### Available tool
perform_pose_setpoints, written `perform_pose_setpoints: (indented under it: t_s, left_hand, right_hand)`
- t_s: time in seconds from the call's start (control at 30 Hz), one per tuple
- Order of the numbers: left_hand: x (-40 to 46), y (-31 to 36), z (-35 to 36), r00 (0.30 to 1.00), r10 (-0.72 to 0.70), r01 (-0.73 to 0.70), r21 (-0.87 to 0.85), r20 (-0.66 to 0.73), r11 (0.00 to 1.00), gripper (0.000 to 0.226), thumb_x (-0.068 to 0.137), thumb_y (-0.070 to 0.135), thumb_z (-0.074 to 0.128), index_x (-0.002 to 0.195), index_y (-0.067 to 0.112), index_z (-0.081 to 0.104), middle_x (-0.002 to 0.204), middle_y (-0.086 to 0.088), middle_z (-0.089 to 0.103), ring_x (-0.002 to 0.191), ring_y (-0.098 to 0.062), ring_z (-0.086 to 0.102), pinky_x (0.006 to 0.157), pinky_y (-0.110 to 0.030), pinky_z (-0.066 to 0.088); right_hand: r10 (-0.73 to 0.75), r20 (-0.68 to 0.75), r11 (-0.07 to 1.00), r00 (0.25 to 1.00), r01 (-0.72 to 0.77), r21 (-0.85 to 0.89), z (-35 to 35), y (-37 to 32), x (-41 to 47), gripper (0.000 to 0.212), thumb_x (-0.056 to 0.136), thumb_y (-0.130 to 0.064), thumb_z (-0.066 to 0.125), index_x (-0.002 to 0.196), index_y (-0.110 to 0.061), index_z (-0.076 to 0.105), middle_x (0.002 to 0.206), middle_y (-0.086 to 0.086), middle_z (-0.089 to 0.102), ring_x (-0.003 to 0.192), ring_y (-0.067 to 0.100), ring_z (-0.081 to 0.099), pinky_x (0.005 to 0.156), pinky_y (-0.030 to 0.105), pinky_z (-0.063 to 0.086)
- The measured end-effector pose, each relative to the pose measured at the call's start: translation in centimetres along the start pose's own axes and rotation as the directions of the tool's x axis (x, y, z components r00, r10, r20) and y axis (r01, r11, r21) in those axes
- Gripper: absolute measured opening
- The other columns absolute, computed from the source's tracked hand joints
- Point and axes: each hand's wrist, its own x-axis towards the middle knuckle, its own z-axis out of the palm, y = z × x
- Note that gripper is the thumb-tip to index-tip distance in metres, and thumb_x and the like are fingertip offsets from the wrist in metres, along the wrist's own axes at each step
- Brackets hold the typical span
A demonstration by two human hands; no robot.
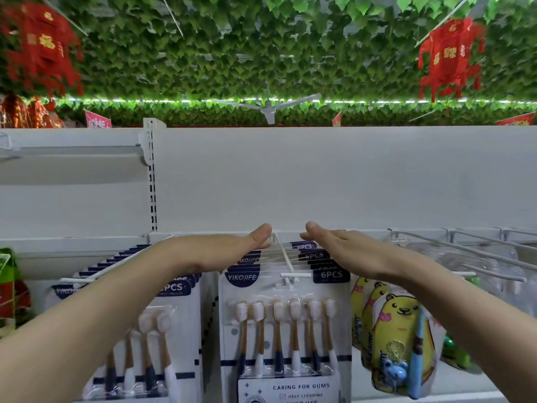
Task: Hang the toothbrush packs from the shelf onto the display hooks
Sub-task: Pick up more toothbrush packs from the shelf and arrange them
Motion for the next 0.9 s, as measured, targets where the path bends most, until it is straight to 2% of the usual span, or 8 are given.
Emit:
perform_pose_setpoints:
  t_s: [0.1, 0.23, 0.3, 0.4, 0.5, 0.6, 0.73, 0.9]
  left_hand:
    - [-0.4, 0.2, 0.1, 1.0, 0.011, -0.012, 0.009, 0.005, 1.0, 0.075, 0.087, 0.074, 0.004, 0.15, 0.044, 0.032, 0.156, 0.029, 0.019, 0.147, -0.001, 0.013, 0.117, -0.03, 0.009]
    - [-0.8, -0.1, 0.4, 0.999, -0.01, 0.01, 0.021, 0.033, 1.0, 0.085, 0.076, 0.085, 0.005, 0.146, 0.05, 0.036, 0.159, 0.026, 0.018, 0.149, -0.003, 0.013, 0.12, -0.037, 0.006]
    - [-0.9, -0.1, 0.6, 0.998, -0.02, 0.017, 0.044, 0.054, 0.999, 0.086, 0.072, 0.088, 0.005, 0.144, 0.053, 0.036, 0.158, 0.027, 0.019, 0.148, -0.003, 0.014, 0.121, -0.036, 0.007]
    - [-1.0, 0.2, 0.8, 0.998, -0.033, 0.03, 0.049, 0.06, 0.998, 0.084, 0.076, 0.084, 0.004, 0.147, 0.05, 0.034, 0.156, 0.031, 0.019, 0.147, -0.001, 0.015, 0.117, -0.031, 0.008]
    - [-0.9, 0.3, 0.9, 0.998, -0.038, 0.036, 0.036, 0.058, 0.999, 0.088, 0.072, 0.088, 0.006, 0.146, 0.051, 0.035, 0.158, 0.028, 0.019, 0.149, -0.004, 0.014, 0.12, -0.035, 0.007]
    - [-0.8, 0.3, 1.0, 0.999, -0.04, 0.039, 0.034, 0.037, 0.999, 0.086, 0.075, 0.085, 0.005, 0.147, 0.049, 0.036, 0.159, 0.026, 0.02, 0.149, -0.005, 0.015, 0.119, -0.034, 0.008]
    - [-0.7, 0.3, 0.9, 0.999, -0.036, 0.034, 0.062, 0.026, 0.998, 0.088, 0.073, 0.088, 0.004, 0.146, 0.051, 0.035, 0.159, 0.024, 0.021, 0.149, -0.006, 0.016, 0.12, -0.036, 0.008]
    - [-0.6, 1.1, 1.3, 0.998, -0.054, 0.054, 0.056, 0.015, 0.997, 0.078, 0.087, 0.075, 0.004, 0.15, 0.041, 0.033, 0.159, 0.022, 0.023, 0.149, -0.007, 0.017, 0.117, -0.03, 0.01]
  right_hand:
    - [0.0, 0.01, 1.0, 1.0, 0.0, -0.004, 0.2, -0.2, -0.3, 0.075, 0.096, -0.068, 0.009, 0.151, -0.031, 0.042, 0.159, -0.01, 0.037, 0.147, 0.009, 0.031, 0.116, 0.026, 0.018]
    - [-0.026, 0.003, 1.0, 1.0, 0.026, 0.0, 0.3, -0.6, -0.9, 0.073, 0.096, -0.069, 0.009, 0.147, -0.035, 0.048, 0.156, -0.014, 0.041, 0.144, 0.005, 0.035, 0.113, 0.023, 0.021]
    - [-0.033, 0.019, 0.999, 0.999, 0.034, -0.016, 0.4, -0.7, -1.4, 0.077, 0.092, -0.073, 0.007, 0.144, -0.037, 0.051, 0.154, -0.014, 0.043, 0.143, 0.005, 0.037, 0.116, 0.026, 0.023]
    - [-0.012, 0.052, 0.999, 0.999, 0.014, -0.039, 0.8, -0.9, -1.9, 0.08, 0.091, -0.074, 0.007, 0.145, -0.034, 0.051, 0.155, -0.01, 0.043, 0.143, 0.008, 0.038, 0.118, 0.029, 0.025]
    - [-0.01, 0.048, 0.998, 0.999, 0.013, -0.061, 0.9, -1.1, -2.0, 0.077, 0.094, -0.069, 0.008, 0.147, -0.03, 0.05, 0.156, -0.008, 0.043, 0.143, 0.008, 0.038, 0.115, 0.025, 0.025]
    - [-0.023, 0.056, 0.996, 0.998, 0.027, -0.082, 0.9, -1.3, -2.2, 0.073, 0.098, -0.065, 0.008, 0.147, -0.03, 0.049, 0.156, -0.007, 0.043, 0.143, 0.009, 0.037, 0.113, 0.024, 0.025]
    - [-0.017, 0.055, 0.996, 0.998, 0.021, -0.082, 0.9, -1.4, -2.3, 0.071, 0.099, -0.064, 0.009, 0.149, -0.03, 0.046, 0.158, -0.006, 0.04, 0.144, 0.01, 0.036, 0.115, 0.026, 0.024]
    - [0.001, 0.069, 0.995, 0.998, 0.006, -0.095, 1.3, -1.3, -1.7, 0.072, 0.099, -0.064, 0.009, 0.151, -0.028, 0.043, 0.157, -0.004, 0.042, 0.144, 0.013, 0.036, 0.115, 0.027, 0.025]
